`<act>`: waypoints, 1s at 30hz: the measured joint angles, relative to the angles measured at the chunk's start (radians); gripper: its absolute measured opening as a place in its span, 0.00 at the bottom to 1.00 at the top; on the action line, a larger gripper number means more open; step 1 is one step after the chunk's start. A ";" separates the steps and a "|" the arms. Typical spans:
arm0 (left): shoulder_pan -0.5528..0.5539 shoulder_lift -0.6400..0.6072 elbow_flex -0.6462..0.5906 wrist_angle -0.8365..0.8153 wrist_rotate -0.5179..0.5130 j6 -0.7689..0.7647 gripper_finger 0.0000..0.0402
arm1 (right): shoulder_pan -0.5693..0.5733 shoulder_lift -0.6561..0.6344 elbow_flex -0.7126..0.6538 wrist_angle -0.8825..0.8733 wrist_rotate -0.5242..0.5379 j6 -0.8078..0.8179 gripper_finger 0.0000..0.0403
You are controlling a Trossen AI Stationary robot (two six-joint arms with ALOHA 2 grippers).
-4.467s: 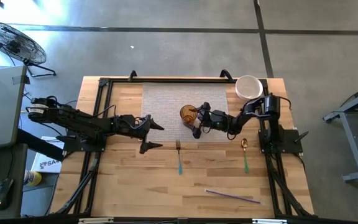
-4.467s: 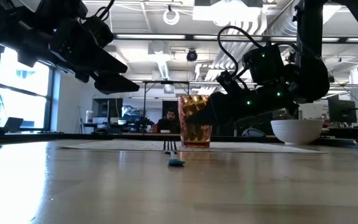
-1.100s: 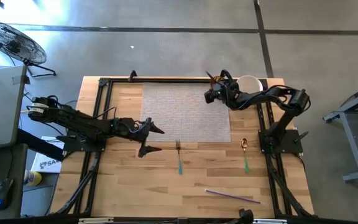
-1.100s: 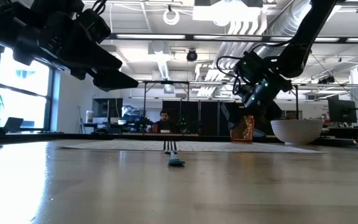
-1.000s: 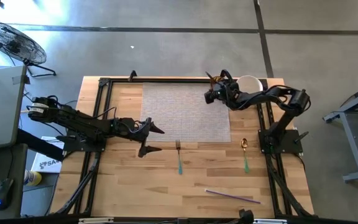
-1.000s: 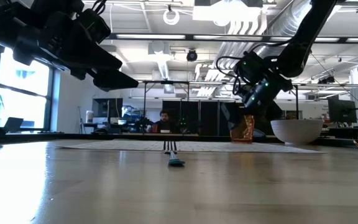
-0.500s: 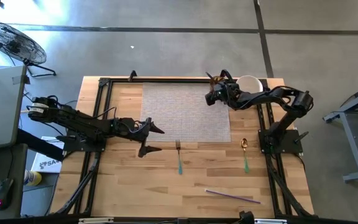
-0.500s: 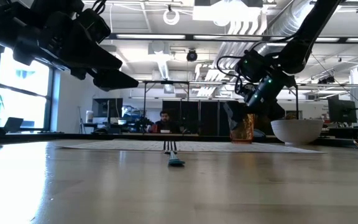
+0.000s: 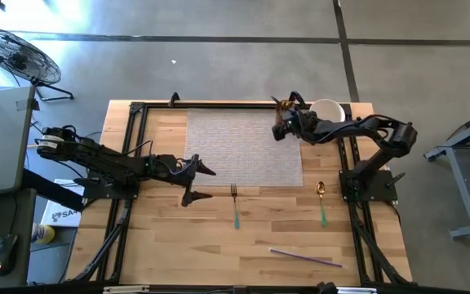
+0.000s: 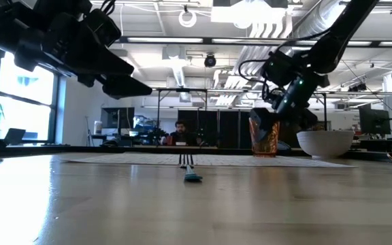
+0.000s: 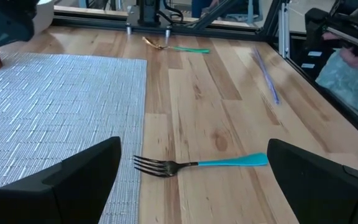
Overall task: Pick & Place Utensil
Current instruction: Put the brown cup on the gray mat, then put the white bowl to the bottom left of the brown cup on the gray mat
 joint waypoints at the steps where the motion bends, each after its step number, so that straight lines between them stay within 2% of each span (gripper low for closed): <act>1: 0.000 0.000 0.000 0.002 0.000 0.000 0.99 | 0.007 -0.013 0.000 -0.023 -0.009 0.002 0.99; 8: 0.000 0.000 0.000 0.016 0.000 0.011 0.99 | 0.097 -0.120 0.000 -0.238 -0.013 0.061 0.98; 15: 0.000 0.000 0.000 0.019 0.000 0.010 0.99 | 0.256 -0.226 0.000 -0.504 -0.090 0.276 0.94; 30: 0.000 0.000 0.000 0.011 0.000 0.008 0.99 | 0.694 -0.238 0.000 -0.832 -0.310 0.770 0.74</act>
